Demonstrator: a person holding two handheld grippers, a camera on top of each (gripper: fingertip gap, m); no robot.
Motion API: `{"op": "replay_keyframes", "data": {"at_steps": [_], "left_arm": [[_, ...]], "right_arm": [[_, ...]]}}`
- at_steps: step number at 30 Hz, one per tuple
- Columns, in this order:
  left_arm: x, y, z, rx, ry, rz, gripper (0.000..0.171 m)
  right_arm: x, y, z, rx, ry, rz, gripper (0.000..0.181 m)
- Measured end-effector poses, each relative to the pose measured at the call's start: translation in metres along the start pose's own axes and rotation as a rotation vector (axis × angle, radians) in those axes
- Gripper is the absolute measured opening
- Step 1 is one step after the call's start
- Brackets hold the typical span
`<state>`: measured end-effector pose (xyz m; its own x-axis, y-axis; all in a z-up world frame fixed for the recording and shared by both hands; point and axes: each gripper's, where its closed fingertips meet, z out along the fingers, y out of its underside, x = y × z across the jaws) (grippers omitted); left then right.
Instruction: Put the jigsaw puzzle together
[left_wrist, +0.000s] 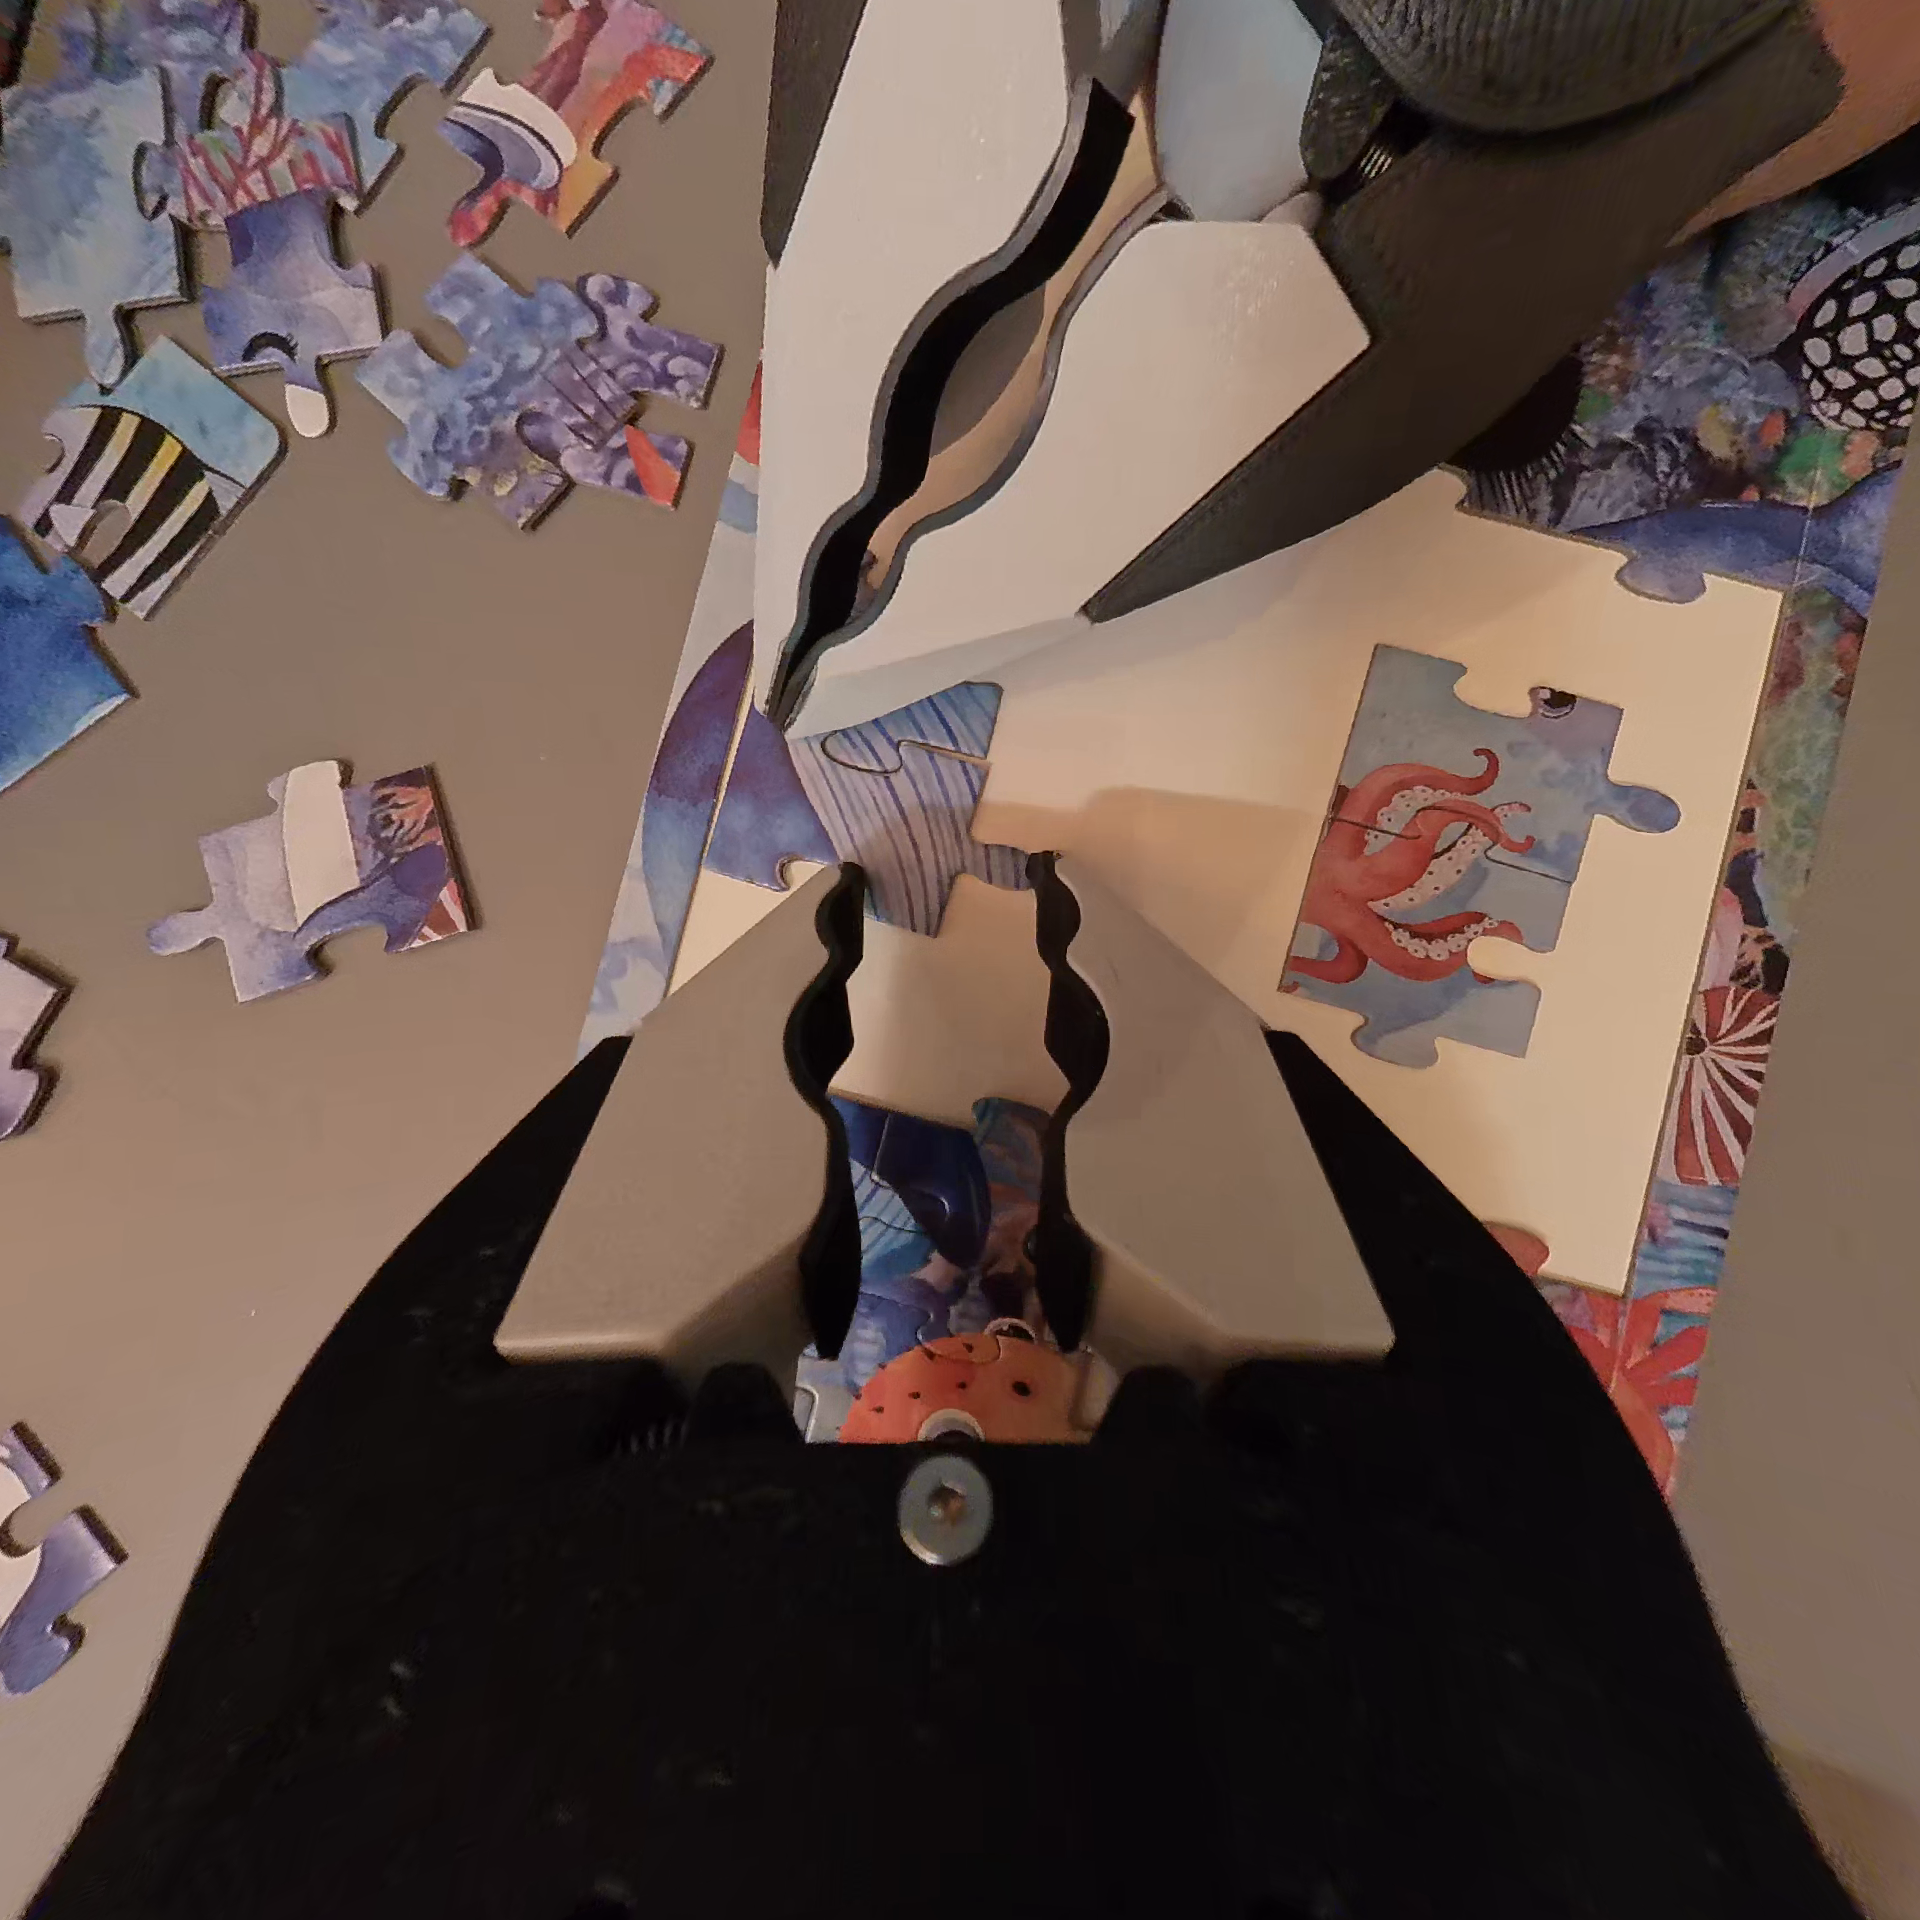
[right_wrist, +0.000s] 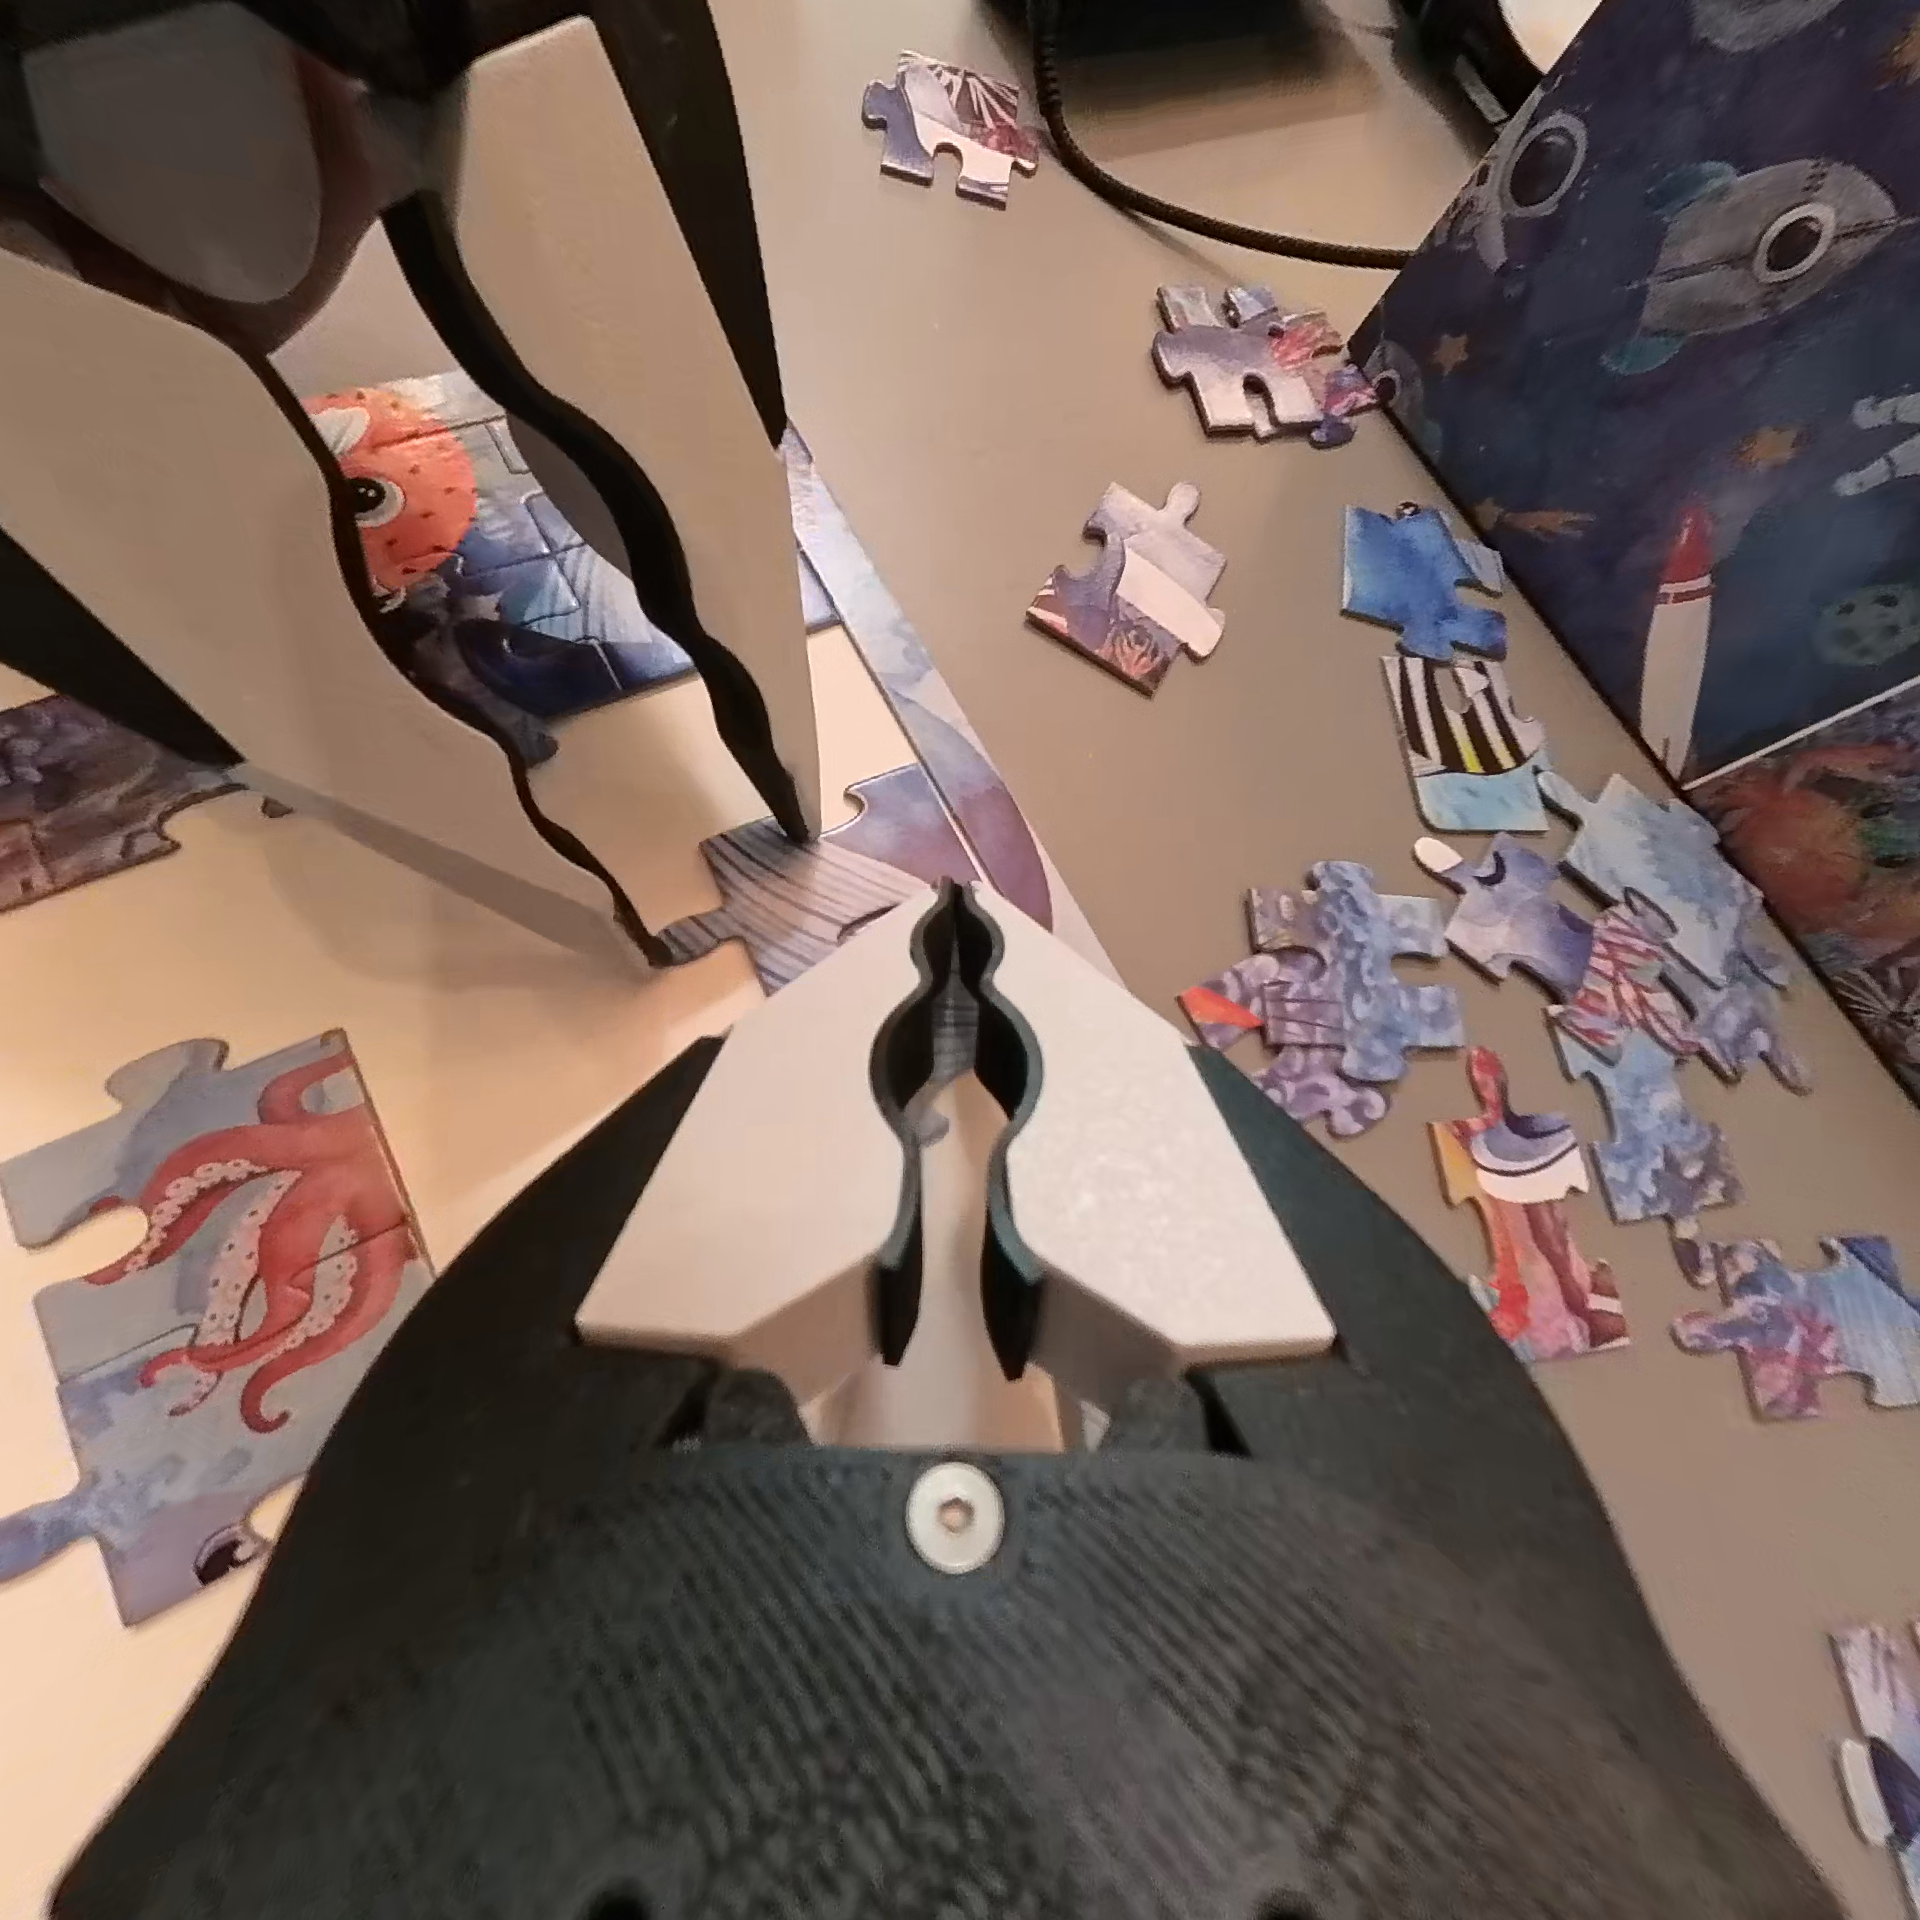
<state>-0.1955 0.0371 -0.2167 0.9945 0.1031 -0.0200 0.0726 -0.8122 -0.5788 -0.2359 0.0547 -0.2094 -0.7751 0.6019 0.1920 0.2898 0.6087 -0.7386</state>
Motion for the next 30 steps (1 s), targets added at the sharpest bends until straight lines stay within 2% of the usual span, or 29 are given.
{"op": "replay_keyframes", "data": {"at_steps": [12, 17, 23, 30], "left_arm": [[0.000, 0.000, 0.001, 0.004, 0.008, -0.003, 0.034], [0.000, 0.000, 0.001, 0.001, 0.000, 0.003, 0.035], [-0.001, 0.000, 0.002, 0.005, -0.008, 0.000, 0.035], [-0.003, 0.000, 0.002, 0.009, -0.010, -0.007, 0.036]], "right_arm": [[0.001, 0.001, 0.001, -0.013, 0.013, -0.002, 0.000], [0.012, -0.006, -0.012, 0.029, 0.055, 0.000, 0.000], [0.012, 0.004, -0.028, 0.019, -0.010, 0.030, 0.006], [0.002, 0.016, -0.031, -0.015, -0.056, 0.035, 0.012]]}}
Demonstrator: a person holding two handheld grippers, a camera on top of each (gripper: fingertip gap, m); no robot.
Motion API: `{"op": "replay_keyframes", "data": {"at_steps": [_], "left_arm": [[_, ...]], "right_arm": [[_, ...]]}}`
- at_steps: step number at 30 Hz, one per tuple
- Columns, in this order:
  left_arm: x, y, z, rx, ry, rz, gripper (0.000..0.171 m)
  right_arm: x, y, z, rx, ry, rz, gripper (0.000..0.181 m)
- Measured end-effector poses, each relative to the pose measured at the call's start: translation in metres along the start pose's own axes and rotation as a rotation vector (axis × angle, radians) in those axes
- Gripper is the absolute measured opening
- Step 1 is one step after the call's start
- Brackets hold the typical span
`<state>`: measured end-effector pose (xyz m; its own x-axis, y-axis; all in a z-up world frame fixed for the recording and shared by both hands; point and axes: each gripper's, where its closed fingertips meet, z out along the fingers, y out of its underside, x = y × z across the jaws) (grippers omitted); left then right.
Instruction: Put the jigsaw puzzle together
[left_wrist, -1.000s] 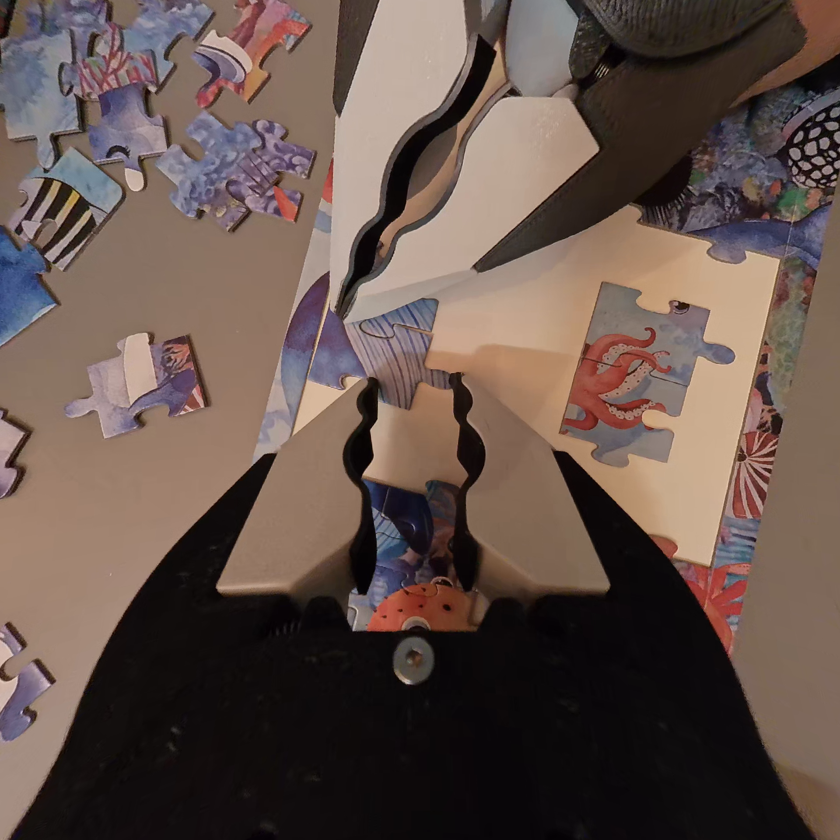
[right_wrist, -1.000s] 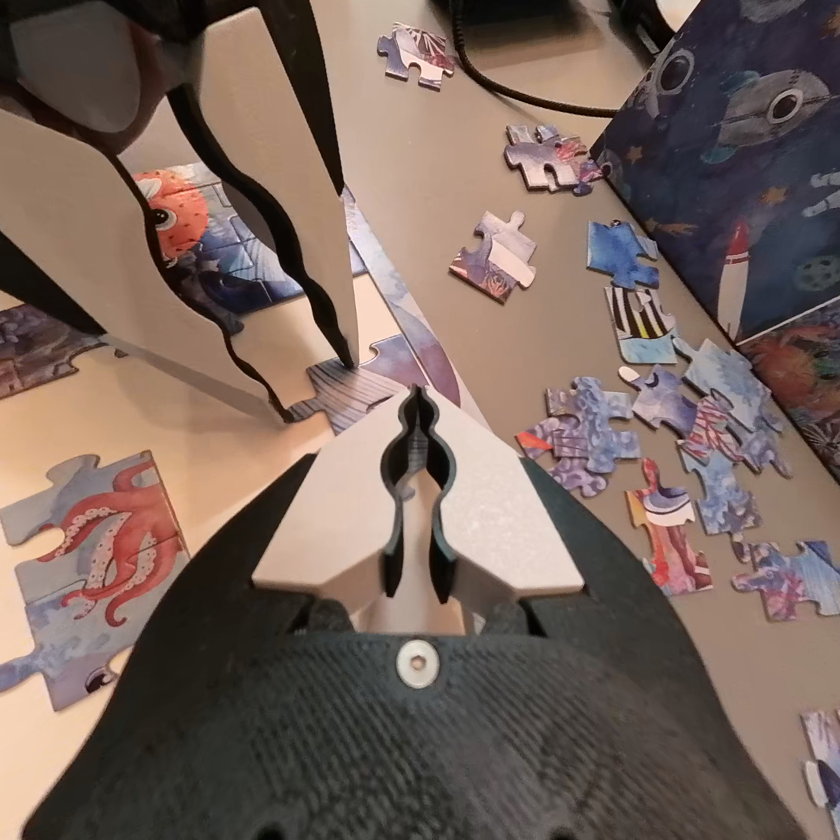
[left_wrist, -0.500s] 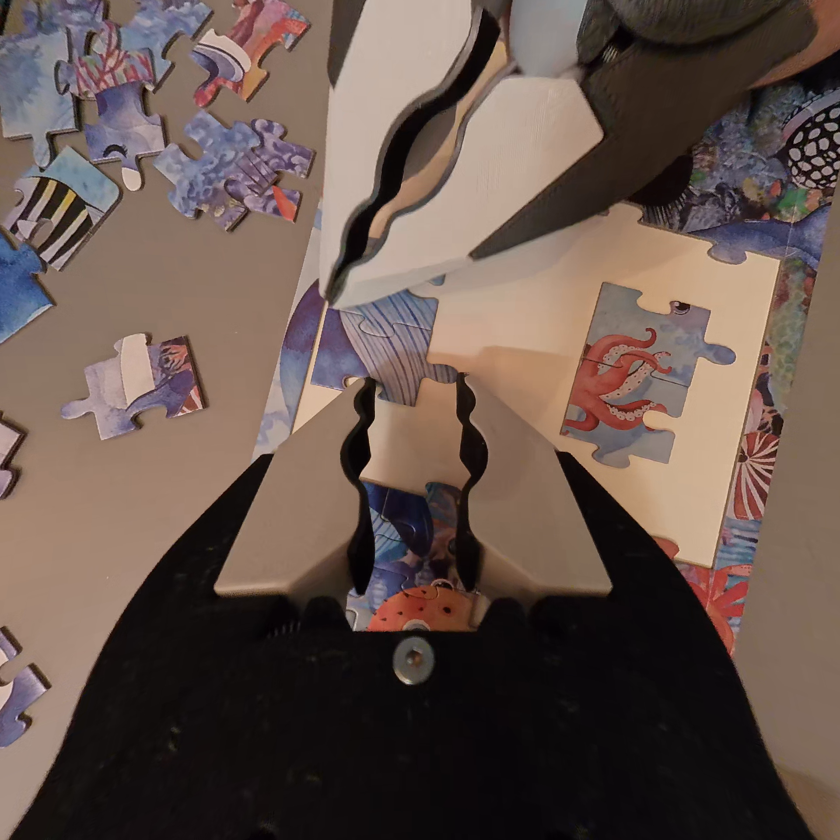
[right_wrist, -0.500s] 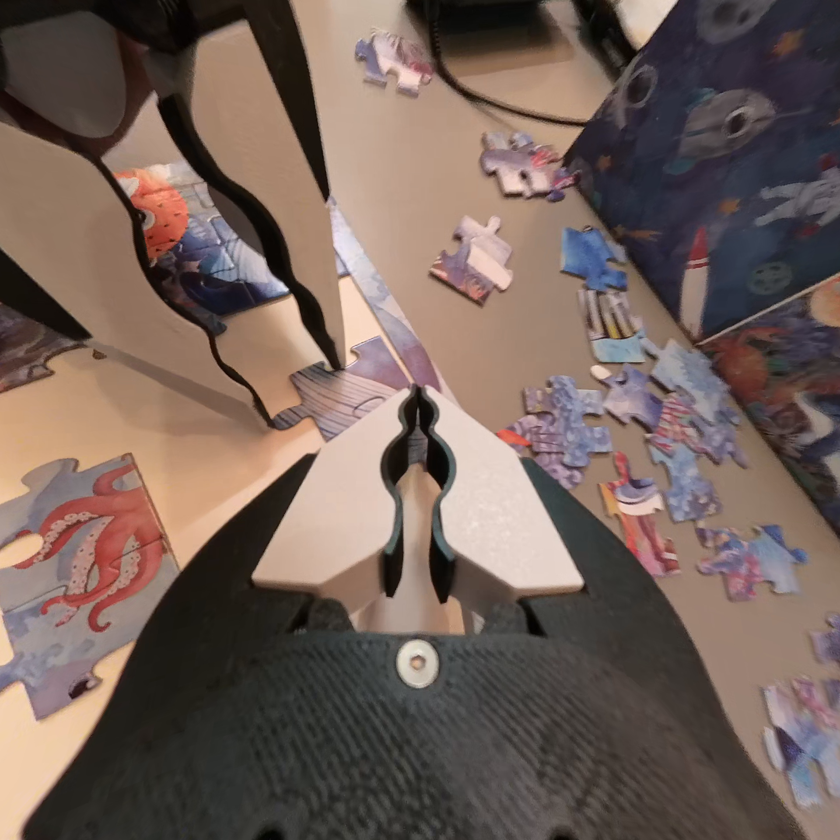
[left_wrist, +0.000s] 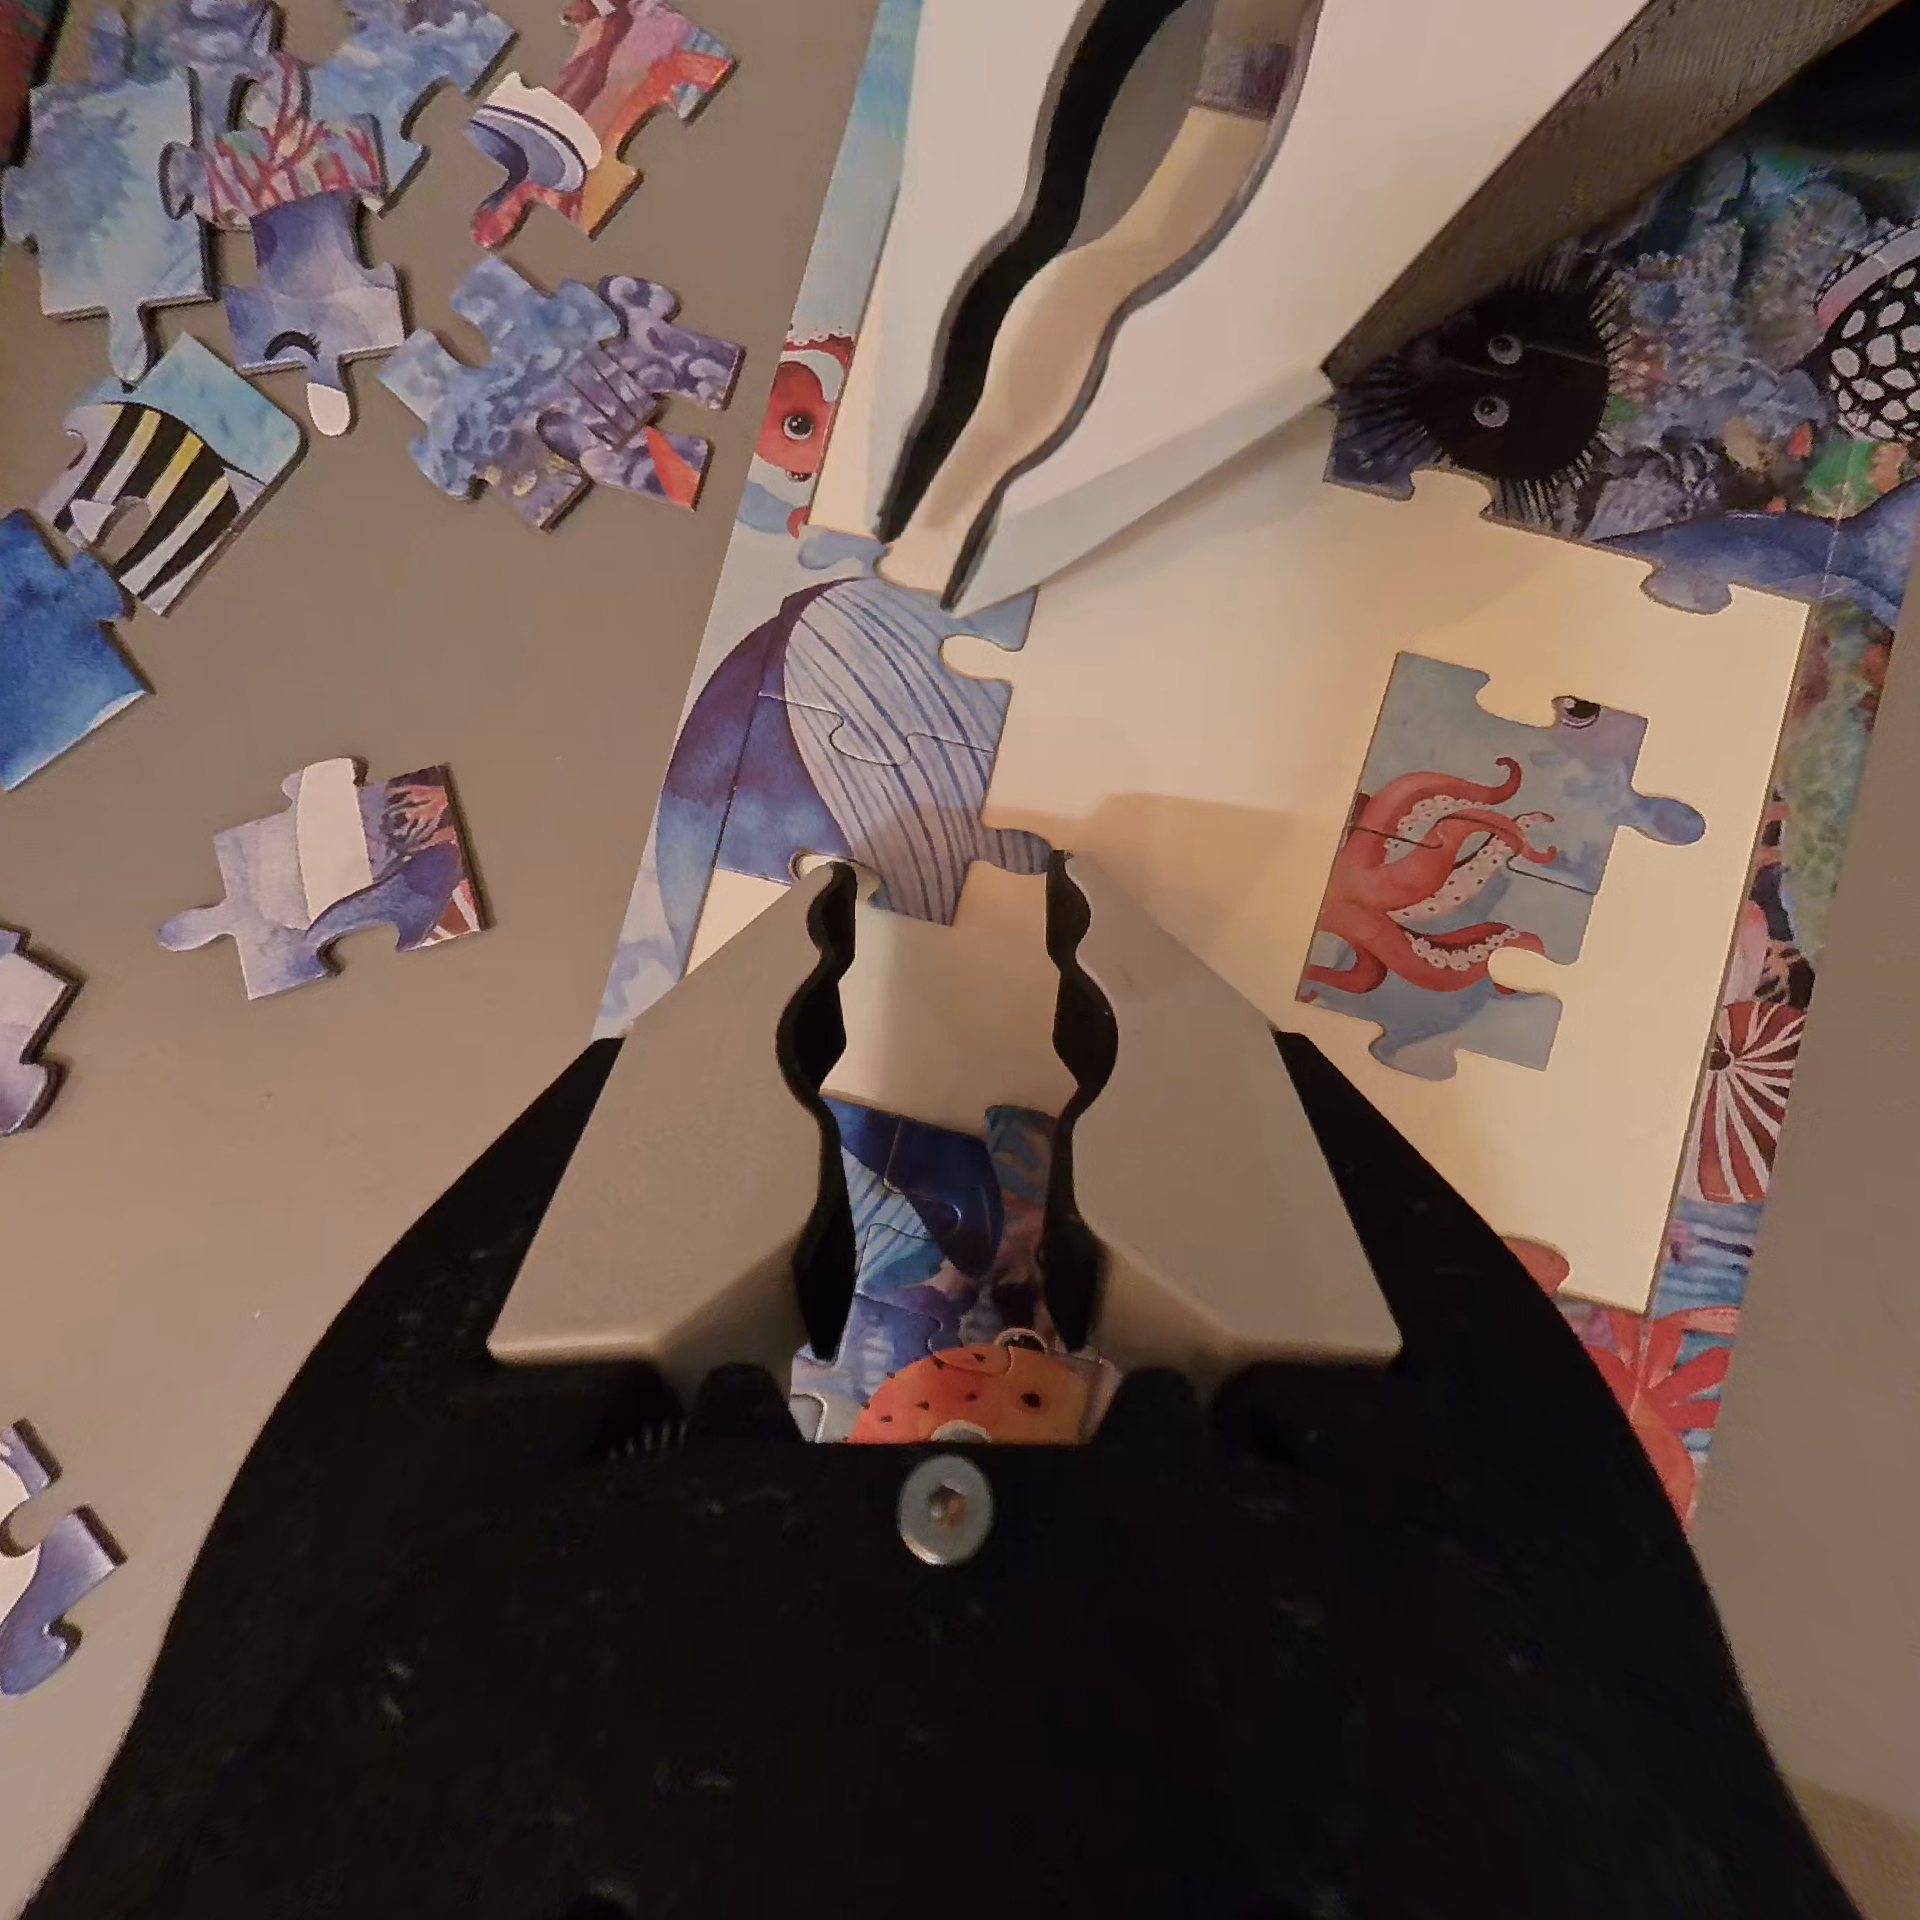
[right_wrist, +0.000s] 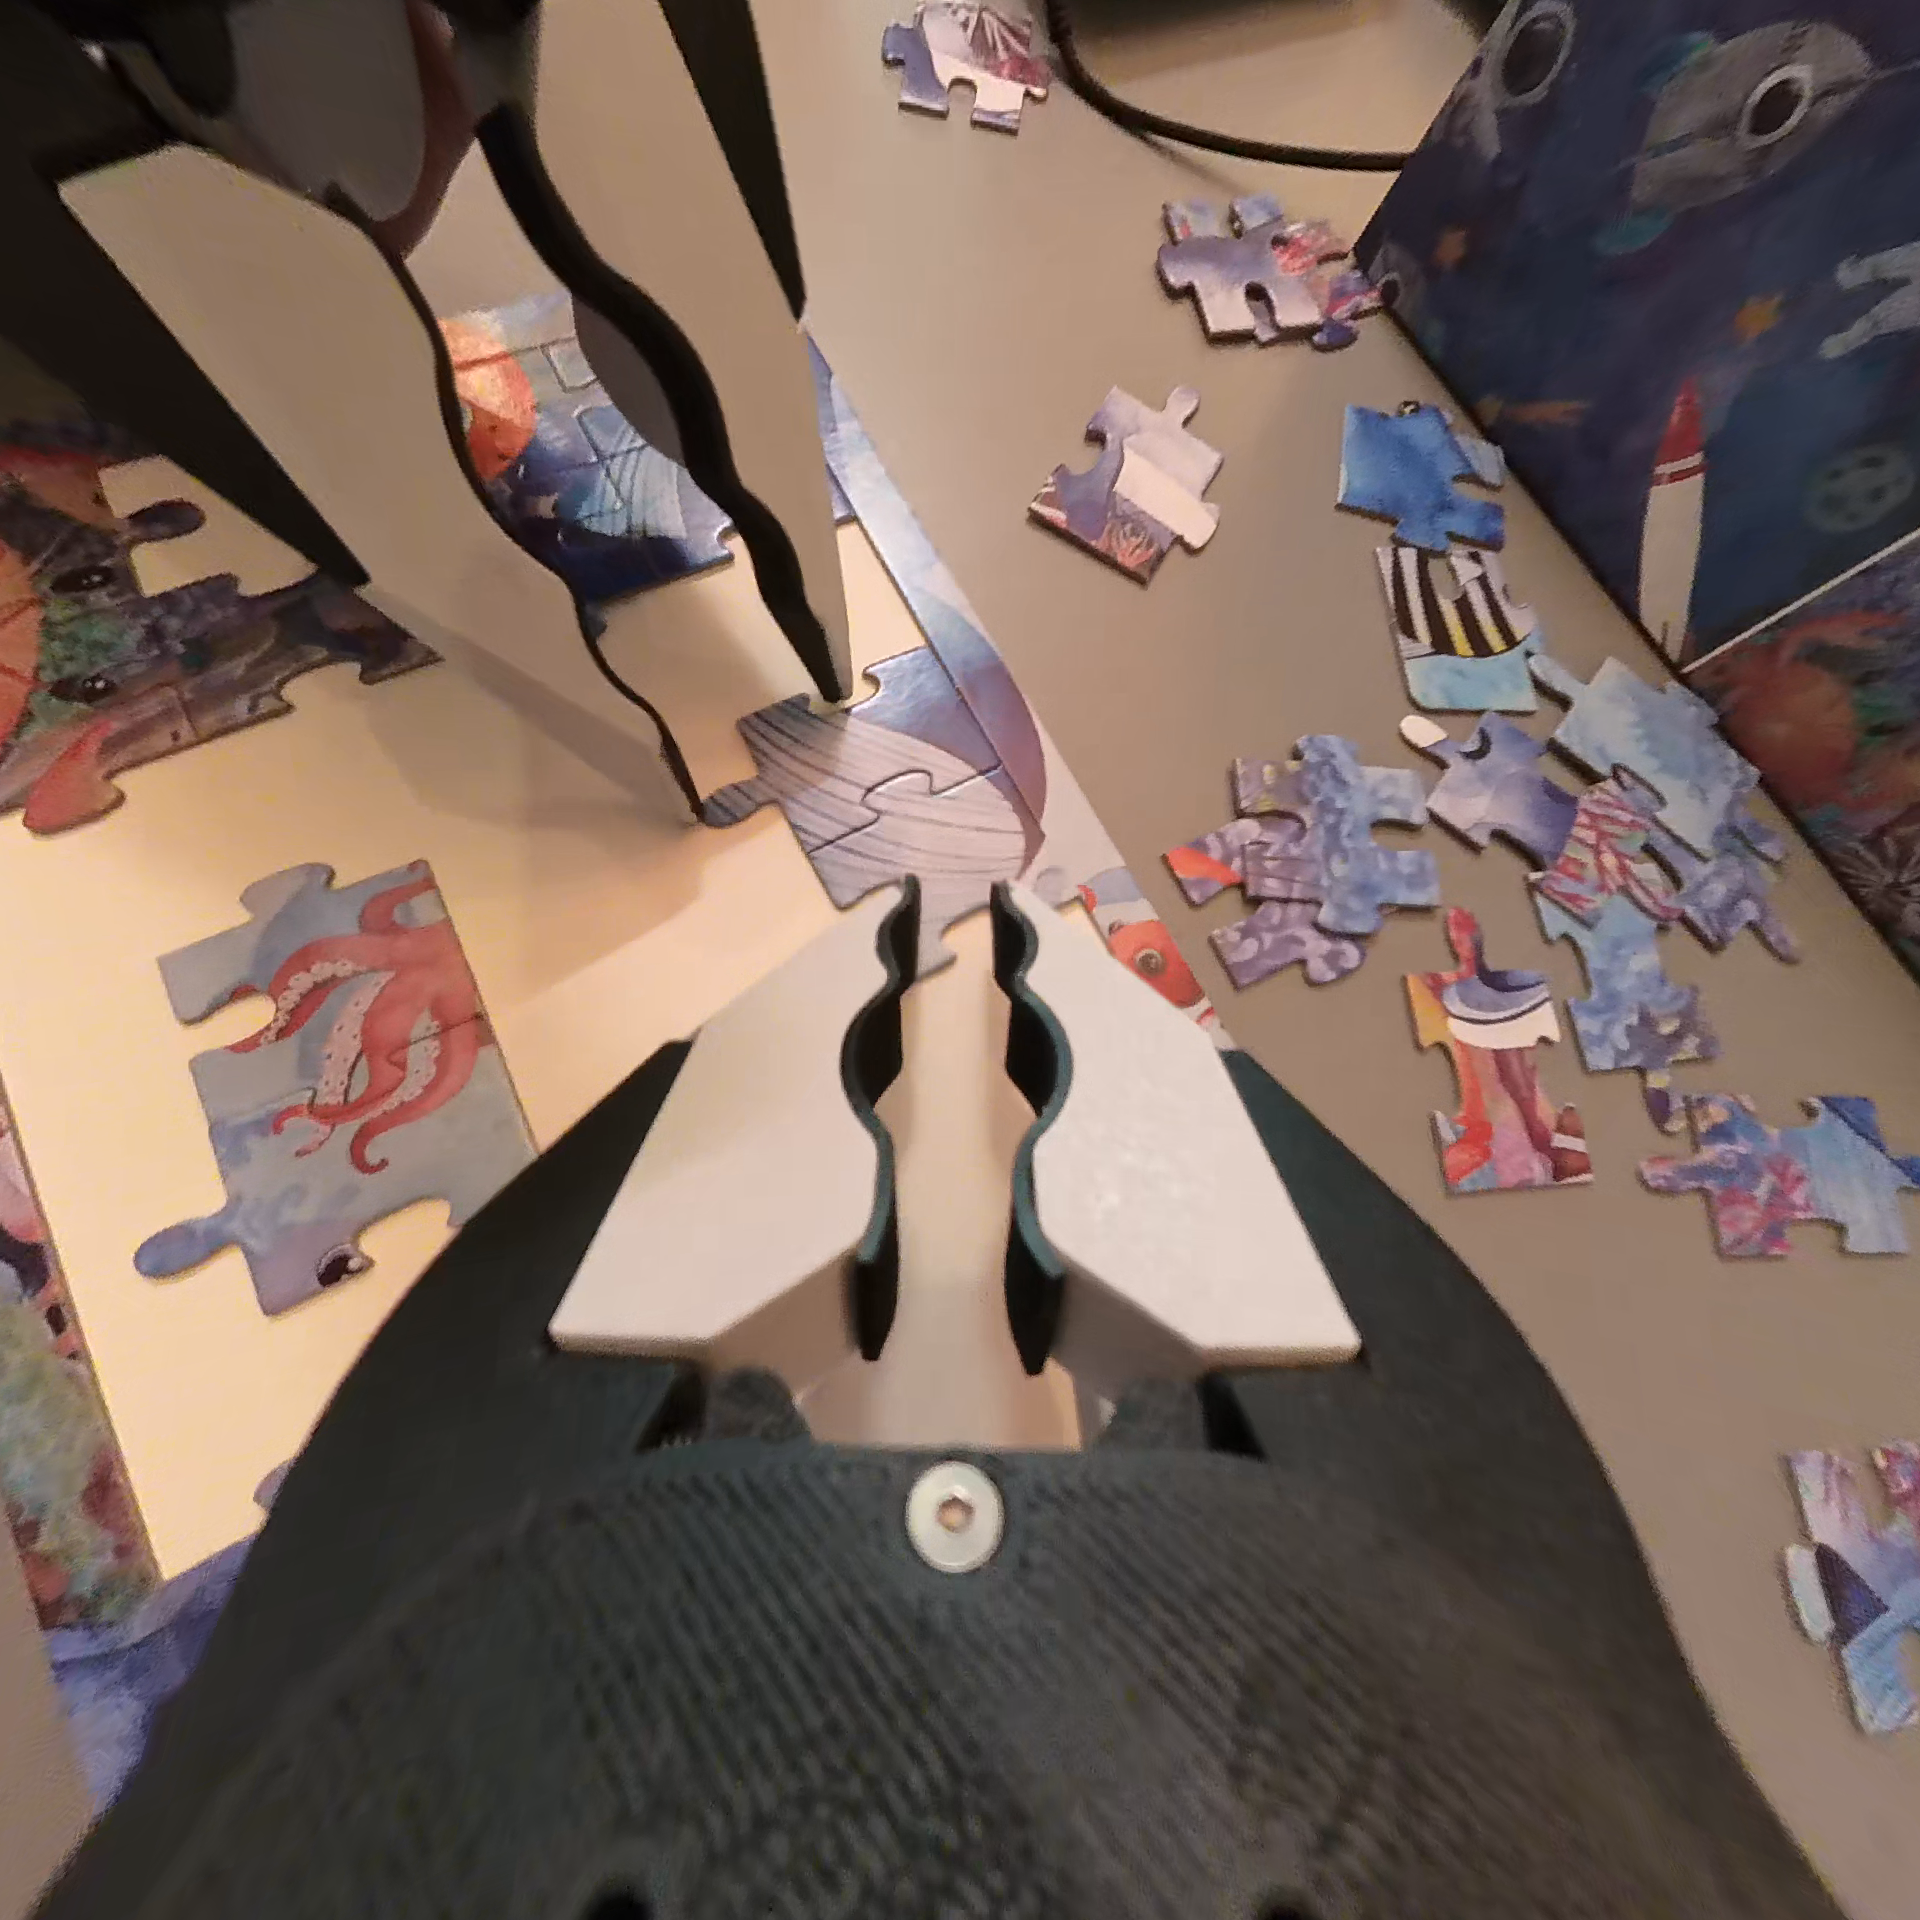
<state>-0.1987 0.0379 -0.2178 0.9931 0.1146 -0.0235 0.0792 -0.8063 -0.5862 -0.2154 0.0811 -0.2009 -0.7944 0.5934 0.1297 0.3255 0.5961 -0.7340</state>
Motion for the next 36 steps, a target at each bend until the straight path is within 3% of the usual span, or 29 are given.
{"op": "replay_keyframes", "data": {"at_steps": [5, 13, 36], "left_arm": [[-0.001, 0.001, 0.000, -0.002, 0.000, 0.000, 0.036], [-0.001, 0.001, -0.001, -0.005, -0.004, 0.005, 0.036], [-0.010, 0.006, -0.005, -0.017, -0.039, 0.003, 0.035]], "right_arm": [[-0.008, 0.003, 0.000, -0.010, -0.041, 0.011, 0.016], [-0.010, 0.011, -0.001, -0.023, -0.115, 0.128, 0.040], [-0.015, 0.006, 0.009, -0.008, -0.094, 0.085, 0.037]]}}
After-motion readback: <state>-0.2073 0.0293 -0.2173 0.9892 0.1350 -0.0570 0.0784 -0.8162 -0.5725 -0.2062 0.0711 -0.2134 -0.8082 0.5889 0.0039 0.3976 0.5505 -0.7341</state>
